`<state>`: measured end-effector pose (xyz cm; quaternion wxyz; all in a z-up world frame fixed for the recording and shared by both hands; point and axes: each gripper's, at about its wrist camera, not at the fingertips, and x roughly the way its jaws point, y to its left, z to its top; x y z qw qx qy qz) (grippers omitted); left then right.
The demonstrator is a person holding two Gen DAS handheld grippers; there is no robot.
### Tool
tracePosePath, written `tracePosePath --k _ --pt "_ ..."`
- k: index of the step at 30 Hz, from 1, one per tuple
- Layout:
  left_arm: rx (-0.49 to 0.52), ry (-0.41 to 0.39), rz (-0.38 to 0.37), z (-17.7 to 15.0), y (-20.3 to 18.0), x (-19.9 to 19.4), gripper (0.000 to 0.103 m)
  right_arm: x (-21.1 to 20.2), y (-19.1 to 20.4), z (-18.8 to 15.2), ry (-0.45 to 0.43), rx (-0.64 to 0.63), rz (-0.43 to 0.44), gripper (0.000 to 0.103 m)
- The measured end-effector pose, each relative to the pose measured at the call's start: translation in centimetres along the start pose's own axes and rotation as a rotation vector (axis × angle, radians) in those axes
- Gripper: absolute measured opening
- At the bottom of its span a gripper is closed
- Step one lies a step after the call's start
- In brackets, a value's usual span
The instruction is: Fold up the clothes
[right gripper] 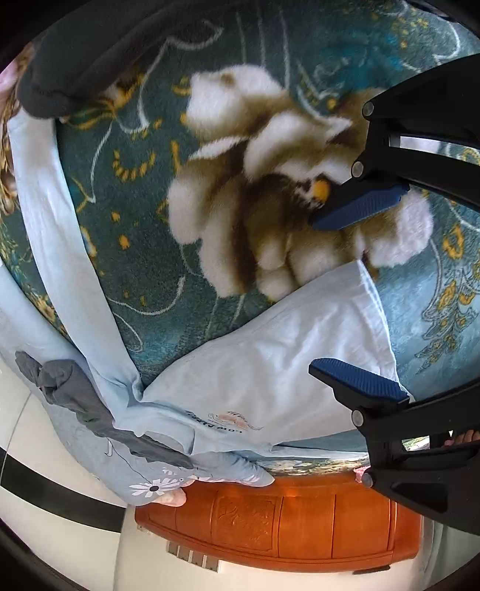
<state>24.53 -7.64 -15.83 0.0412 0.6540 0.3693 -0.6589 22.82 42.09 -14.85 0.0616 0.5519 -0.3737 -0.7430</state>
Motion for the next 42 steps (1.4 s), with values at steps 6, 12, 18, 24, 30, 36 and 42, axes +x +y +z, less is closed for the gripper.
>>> tracePosePath --k 6,12,18,24,30,36,42 --pt "0.009 -0.015 -0.031 -0.6 0.3 -0.2 0.085 1.0 0.5 0.5 0.058 -0.024 0.017 0.042" --pt "0.003 0.002 -0.066 -1.4 1.2 -0.8 0.04 1.3 0.9 0.5 0.08 -0.04 0.006 0.038" --pt "0.03 0.053 -0.084 -2.5 1.2 -0.4 0.04 1.9 1.7 0.1 0.128 -0.092 -0.028 0.037" --pt "0.002 0.078 -0.106 -3.5 2.1 -0.4 0.038 2.0 1.5 0.4 0.127 -0.078 -0.044 0.036" --pt "0.081 0.06 -0.061 -5.0 0.5 -0.5 0.013 3.3 3.2 -0.3 0.166 -0.095 -0.017 0.02" --pt "0.167 -0.042 0.09 -6.3 -1.0 -2.3 0.004 2.9 5.0 -1.1 0.152 -0.192 -0.162 0.005" --pt "0.338 -0.064 0.315 -9.1 -3.6 -2.7 0.004 1.6 6.4 -3.3 0.156 -0.283 -0.189 0.004"
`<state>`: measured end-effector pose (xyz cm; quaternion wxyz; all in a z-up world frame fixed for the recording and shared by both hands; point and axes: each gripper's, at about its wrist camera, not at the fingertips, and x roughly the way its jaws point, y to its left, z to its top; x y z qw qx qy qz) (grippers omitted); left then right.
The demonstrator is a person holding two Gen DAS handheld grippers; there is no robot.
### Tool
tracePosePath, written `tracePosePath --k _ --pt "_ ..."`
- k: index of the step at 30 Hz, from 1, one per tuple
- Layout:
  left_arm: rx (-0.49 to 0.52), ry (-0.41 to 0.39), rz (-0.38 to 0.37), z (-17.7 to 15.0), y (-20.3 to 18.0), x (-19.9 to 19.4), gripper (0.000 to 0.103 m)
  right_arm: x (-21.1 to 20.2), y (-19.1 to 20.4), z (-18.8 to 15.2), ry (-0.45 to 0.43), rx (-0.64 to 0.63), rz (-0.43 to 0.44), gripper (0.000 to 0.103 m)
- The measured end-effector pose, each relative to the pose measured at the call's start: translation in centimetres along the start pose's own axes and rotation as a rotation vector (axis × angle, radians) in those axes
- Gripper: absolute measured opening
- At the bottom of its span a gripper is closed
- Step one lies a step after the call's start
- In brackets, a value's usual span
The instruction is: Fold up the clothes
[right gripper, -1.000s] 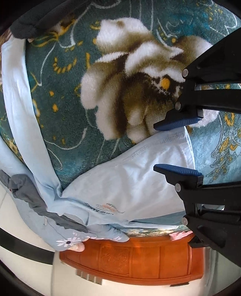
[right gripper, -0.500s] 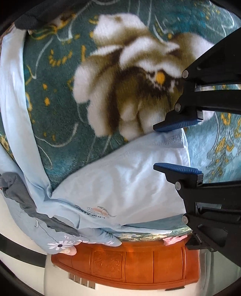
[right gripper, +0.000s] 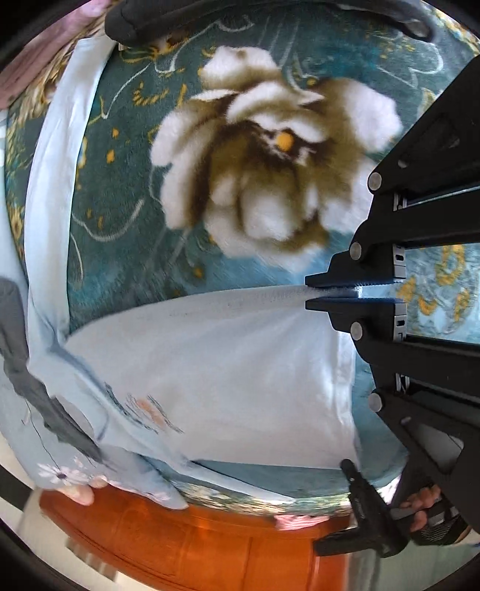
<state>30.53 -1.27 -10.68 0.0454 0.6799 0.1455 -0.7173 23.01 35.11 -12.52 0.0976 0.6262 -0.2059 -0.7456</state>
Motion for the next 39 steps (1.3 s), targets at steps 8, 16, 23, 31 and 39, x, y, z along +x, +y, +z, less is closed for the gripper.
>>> tracePosePath --k 8,16,23,31,39 --pt "0.088 0.102 0.184 -2.8 -1.5 0.3 0.004 0.0 1.3 -5.9 0.096 -0.064 0.006 0.004" --pt "0.006 0.073 0.21 -3.7 -0.8 -1.4 0.004 0.2 0.2 -8.5 0.119 -0.047 0.007 0.004" --pt "0.016 0.157 0.258 -5.3 -1.8 -0.3 0.005 -0.7 -0.4 -7.9 0.125 -0.091 -0.08 0.004" --pt "-0.008 0.119 0.274 -6.0 -2.7 -1.2 0.008 0.2 0.0 -7.7 0.167 -0.108 -0.151 0.004" --pt "-0.124 -0.106 0.23 -6.2 -3.3 -5.7 0.035 -3.9 -3.1 -4.9 0.013 -0.025 -0.169 0.004"
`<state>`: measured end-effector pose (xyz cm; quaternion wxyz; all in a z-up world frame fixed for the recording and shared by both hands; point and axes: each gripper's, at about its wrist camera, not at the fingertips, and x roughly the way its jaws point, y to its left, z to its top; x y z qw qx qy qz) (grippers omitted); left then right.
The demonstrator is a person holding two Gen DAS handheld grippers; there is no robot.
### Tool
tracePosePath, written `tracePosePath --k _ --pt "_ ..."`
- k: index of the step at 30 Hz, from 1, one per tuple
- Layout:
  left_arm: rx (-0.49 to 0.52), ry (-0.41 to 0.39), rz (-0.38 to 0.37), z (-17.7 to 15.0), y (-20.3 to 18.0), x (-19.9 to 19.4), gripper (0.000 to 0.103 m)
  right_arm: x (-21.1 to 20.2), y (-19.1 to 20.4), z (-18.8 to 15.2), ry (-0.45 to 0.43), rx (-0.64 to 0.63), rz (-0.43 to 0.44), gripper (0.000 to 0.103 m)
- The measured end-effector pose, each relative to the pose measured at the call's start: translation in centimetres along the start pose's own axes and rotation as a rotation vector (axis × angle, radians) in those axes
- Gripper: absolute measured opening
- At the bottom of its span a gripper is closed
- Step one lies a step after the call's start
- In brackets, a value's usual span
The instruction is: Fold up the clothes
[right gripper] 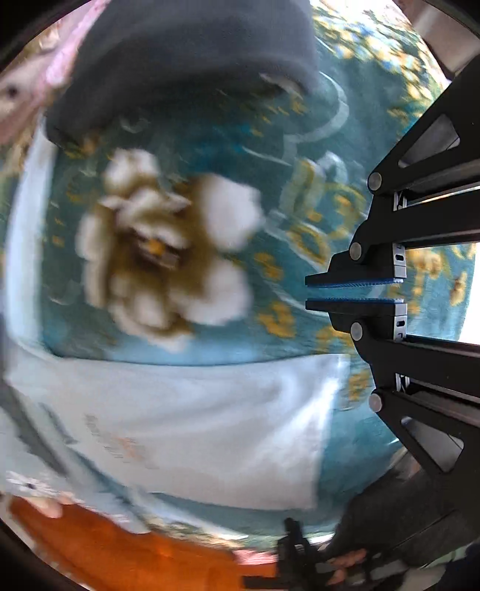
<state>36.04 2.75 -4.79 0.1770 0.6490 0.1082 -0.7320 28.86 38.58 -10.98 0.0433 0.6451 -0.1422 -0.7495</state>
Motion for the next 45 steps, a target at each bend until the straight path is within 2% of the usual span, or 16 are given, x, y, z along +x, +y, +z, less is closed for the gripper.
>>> tracePosePath --k 2,3,4,6,8,9,11,13,15,21,25,29,34,37,40,45 --pt "0.008 -0.092 -0.04 2.2 -1.0 -1.8 0.049 -1.2 -0.5 2.1 -0.071 0.035 0.015 0.006" --pt "0.018 -0.139 -0.072 6.2 -1.9 -2.9 0.051 -1.8 -0.8 3.3 -0.11 0.054 0.027 0.014" --pt "0.034 -0.181 -0.114 7.4 -2.1 -3.7 0.06 -2.5 -1.1 4.9 -0.157 0.078 0.04 0.021" --pt "0.066 -0.239 -0.219 9.9 -4.5 -4.9 0.069 -3.4 -2.0 7.7 -0.243 0.127 0.075 0.055" --pt "0.095 -0.243 -0.3 10.2 -2.1 -3.0 0.073 -3.6 -3.0 11.0 -0.332 0.209 0.102 0.057" --pt "0.1 -0.228 -0.335 12.6 -1.3 -1.6 0.073 -3.3 -3.7 12.6 -0.354 0.257 0.104 0.057" --pt "0.096 -0.197 -0.373 15.4 -0.7 0.8 0.073 -2.5 -6.6 14.8 -0.357 0.4 0.118 0.058" --pt "0.095 -0.18 -0.389 15.4 -1.2 2.2 0.073 -1.2 -9.3 16.3 -0.345 0.547 0.143 0.058" --pt "0.096 -0.163 -0.402 15.8 -1.5 3.5 0.073 0.2 -11.0 16.8 -0.329 0.672 0.178 0.058" --pt "0.098 -0.12 -0.433 17.0 -1.9 6.8 0.073 1.4 -13.2 17.5 -0.377 0.848 0.18 0.057" --pt "0.105 -0.095 -0.442 17.0 -2.6 6.9 0.073 1.2 -14.8 17.6 -0.41 0.935 0.161 0.047" --pt "0.082 -0.075 -0.454 17.2 -2.4 7.2 0.073 0.9 -15.5 18.7 -0.398 0.922 0.096 0.005" --pt "0.028 -0.052 -0.476 17.6 -1.8 7.7 0.074 -2.6 -15.3 20.6 -0.482 0.832 0.002 0.003" --pt "0.024 -0.046 -0.491 17.6 -1.8 7.8 0.075 -7.0 -14.0 22.1 -0.587 0.703 -0.091 0.003" --pt "0.026 -0.04 -0.508 17.6 -2.0 7.7 0.075 -9.4 -12.8 23.6 -0.595 0.589 -0.153 0.003" --pt "0.001 -0.004 -0.574 18.8 -1.7 7.0 0.075 -11.0 -10.5 24.2 -0.609 0.527 -0.182 0.003"
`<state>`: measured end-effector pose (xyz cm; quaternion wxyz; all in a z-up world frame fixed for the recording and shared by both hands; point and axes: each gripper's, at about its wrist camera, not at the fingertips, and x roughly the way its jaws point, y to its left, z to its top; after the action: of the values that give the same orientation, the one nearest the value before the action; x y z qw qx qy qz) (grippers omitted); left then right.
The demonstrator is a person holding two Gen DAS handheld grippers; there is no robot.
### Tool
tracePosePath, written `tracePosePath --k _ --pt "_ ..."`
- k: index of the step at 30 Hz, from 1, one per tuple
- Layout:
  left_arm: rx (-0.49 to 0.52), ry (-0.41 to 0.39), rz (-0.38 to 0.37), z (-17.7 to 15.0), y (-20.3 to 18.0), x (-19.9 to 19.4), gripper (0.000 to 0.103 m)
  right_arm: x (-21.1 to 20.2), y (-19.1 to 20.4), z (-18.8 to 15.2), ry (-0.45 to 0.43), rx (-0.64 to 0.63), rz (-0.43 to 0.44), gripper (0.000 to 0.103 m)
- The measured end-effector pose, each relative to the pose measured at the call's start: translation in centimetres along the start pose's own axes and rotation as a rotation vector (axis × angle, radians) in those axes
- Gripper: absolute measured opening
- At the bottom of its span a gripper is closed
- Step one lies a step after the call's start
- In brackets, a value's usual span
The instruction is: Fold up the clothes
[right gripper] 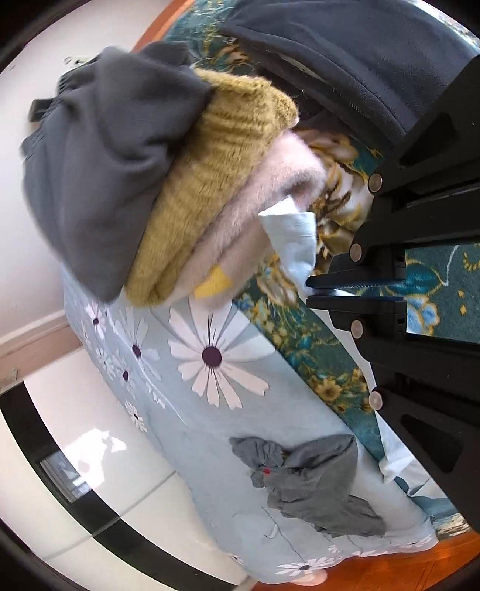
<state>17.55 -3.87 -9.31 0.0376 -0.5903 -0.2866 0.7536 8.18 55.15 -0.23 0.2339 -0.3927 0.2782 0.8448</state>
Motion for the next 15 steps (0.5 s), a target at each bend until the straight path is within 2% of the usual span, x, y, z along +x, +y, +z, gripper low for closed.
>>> tracePosePath --k 2,6,10,12,15 --pt "-0.004 -0.011 -0.032 1.1 -0.3 -1.1 0.075 -0.9 2.2 -0.2 -0.02 -0.06 0.014 0.003" --pt "0.033 -0.09 -0.077 3.9 -0.8 -4.2 0.075 -3.5 11.0 -2.5 -0.076 -0.326 0.096 0.003" --pt "0.028 -0.203 -0.064 6.2 0.3 -7.8 0.077 -4.2 21.4 -8.9 -0.041 -0.631 0.208 0.003" --pt "-0.03 -0.24 -0.07 6.7 2.1 -8.9 0.08 -3.7 25.2 -12.5 0.004 -0.714 0.262 0.003" --pt "-0.134 -0.278 -0.098 7.0 5.0 -9.9 0.081 -2.2 30.4 -17.7 0.073 -0.768 0.312 0.003"
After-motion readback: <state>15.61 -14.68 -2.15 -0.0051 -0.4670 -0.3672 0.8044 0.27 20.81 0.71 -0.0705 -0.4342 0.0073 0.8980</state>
